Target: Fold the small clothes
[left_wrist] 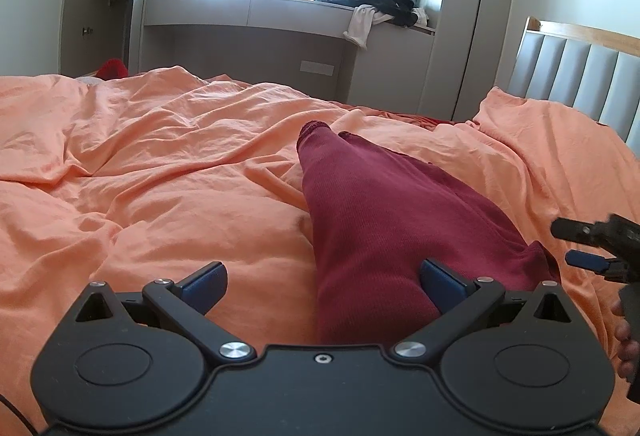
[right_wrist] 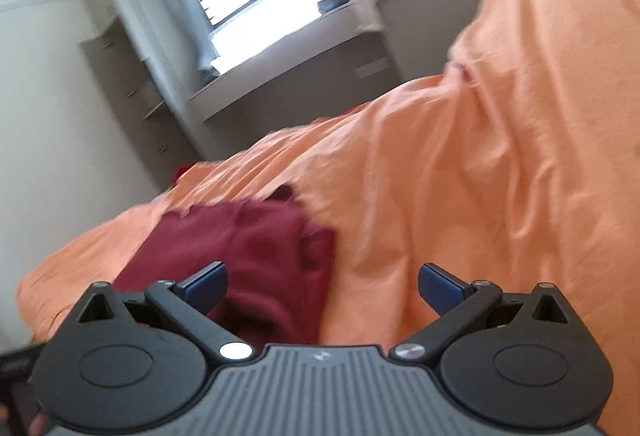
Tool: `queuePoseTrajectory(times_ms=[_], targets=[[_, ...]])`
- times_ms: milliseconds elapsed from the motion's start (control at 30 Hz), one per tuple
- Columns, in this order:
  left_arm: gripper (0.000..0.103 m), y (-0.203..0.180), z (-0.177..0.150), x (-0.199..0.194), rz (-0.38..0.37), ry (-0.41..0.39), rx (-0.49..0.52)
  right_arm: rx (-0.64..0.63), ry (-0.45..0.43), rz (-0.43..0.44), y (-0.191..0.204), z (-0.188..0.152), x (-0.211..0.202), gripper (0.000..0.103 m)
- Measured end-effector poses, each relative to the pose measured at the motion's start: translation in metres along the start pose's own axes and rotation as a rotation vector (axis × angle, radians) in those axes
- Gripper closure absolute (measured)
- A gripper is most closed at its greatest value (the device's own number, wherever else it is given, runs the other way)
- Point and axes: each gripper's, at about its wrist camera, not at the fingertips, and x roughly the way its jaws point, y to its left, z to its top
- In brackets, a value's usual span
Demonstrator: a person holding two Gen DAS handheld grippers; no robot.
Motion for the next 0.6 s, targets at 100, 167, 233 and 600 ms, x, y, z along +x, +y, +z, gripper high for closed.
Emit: queuePoseTrajectory(times_ms=[100,167,233,600], targets=[[0.000,-0.004,-0.001,0.000,0.012,-0.002,0.020,0.007,0.041,-0.017,0.000,0.004,0.022,0.000],[0.000,-0.005,-0.001,-0.001,0.022,-0.007,0.036,-0.030,0.082,-0.014,0.003,0.005,0.034,0.000],[0.000,-0.006,-0.002,-0.001,0.029,-0.011,0.051,-0.087,0.135,0.000,0.009,0.003,0.039,0.000],[0.000,-0.006,-0.003,0.003,0.011,0.009,0.059,-0.340,0.151,-0.079,0.021,-0.018,0.010,0.000]])
